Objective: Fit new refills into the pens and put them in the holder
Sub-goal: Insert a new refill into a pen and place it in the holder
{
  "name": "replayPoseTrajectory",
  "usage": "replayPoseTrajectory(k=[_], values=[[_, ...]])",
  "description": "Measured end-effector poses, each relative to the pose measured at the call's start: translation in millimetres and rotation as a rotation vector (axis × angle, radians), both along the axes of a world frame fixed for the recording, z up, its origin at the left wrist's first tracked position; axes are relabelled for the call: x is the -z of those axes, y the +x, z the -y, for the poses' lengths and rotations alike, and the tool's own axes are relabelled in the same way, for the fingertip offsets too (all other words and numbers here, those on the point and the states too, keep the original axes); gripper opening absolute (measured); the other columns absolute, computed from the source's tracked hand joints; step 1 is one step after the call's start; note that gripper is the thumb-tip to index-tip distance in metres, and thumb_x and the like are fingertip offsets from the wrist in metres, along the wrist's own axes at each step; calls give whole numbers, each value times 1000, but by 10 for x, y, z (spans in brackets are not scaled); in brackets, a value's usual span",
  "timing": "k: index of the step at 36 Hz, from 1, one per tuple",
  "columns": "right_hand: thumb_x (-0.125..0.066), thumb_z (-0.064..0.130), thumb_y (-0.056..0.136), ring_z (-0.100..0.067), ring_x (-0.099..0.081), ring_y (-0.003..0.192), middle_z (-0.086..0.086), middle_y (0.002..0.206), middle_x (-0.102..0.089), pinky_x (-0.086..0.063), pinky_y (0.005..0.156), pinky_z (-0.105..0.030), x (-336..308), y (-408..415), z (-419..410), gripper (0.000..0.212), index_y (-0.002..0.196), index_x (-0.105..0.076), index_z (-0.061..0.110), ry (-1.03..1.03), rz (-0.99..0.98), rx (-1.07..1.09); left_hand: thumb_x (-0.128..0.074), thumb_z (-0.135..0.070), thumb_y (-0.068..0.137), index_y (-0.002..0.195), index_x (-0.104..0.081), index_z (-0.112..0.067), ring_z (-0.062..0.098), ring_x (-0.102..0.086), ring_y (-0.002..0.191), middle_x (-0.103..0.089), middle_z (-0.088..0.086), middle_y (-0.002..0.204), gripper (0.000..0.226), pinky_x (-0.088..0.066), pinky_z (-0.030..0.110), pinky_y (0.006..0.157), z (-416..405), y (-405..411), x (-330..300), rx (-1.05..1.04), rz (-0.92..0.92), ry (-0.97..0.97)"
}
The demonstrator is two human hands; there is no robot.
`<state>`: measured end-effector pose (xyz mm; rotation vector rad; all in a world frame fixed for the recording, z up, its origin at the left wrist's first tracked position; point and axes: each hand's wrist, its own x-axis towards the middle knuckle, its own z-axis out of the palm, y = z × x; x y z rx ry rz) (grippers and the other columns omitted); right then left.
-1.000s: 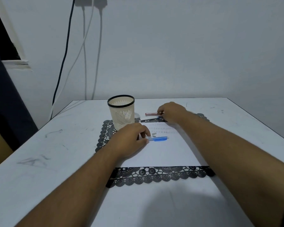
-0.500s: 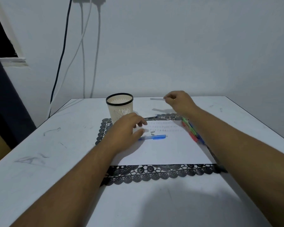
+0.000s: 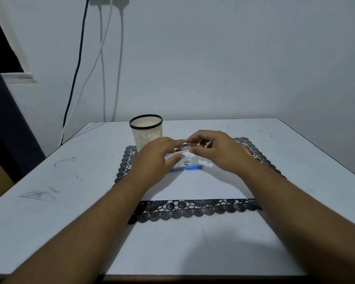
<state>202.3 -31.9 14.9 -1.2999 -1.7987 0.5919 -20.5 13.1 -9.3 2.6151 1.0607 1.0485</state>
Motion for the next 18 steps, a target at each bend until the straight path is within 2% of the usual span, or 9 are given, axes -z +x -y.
replayPoseTrajectory(k=[3, 8, 14, 18], values=[[-76, 20, 94, 3, -58, 75, 11, 95, -73, -45, 70, -14, 3, -20, 30, 16, 108, -75, 27, 37, -6, -1, -65, -31, 96, 125, -72, -25, 13, -64, 92, -71, -8, 106, 31, -55, 45, 80, 18, 13, 0, 16, 8, 8], [-77, 24, 93, -3, -62, 83, 11, 97, -74, -48, 73, -16, 35, -36, -2, 21, 114, -75, 27, 56, -62, 42, -71, -25, 95, 119, -72, -23, 11, -64, 90, -70, -8, 102, 25, -55, 45, 81, 22, 34, 1, 13, 49, 1], [-77, 25, 93, 5, -64, 82, 11, 92, -77, -43, 71, -7, 45, -73, 13, 13, 105, -80, 20, 53, -120, 65, -75, -21, 93, 113, -73, -23, 4, -64, 90, -71, -12, 100, 21, -55, 31, 82, 39, 28, -31, 19, 122, -47], [-74, 25, 95, -1, -69, 90, 11, 92, -78, -46, 75, -9, 30, -82, 21, 13, 104, -81, 19, 73, -146, 57, -77, -19, 91, 111, -74, -23, 4, -65, 91, -72, -12, 99, 21, -49, 18, 80, 50, 21, -48, 33, 154, -78]])
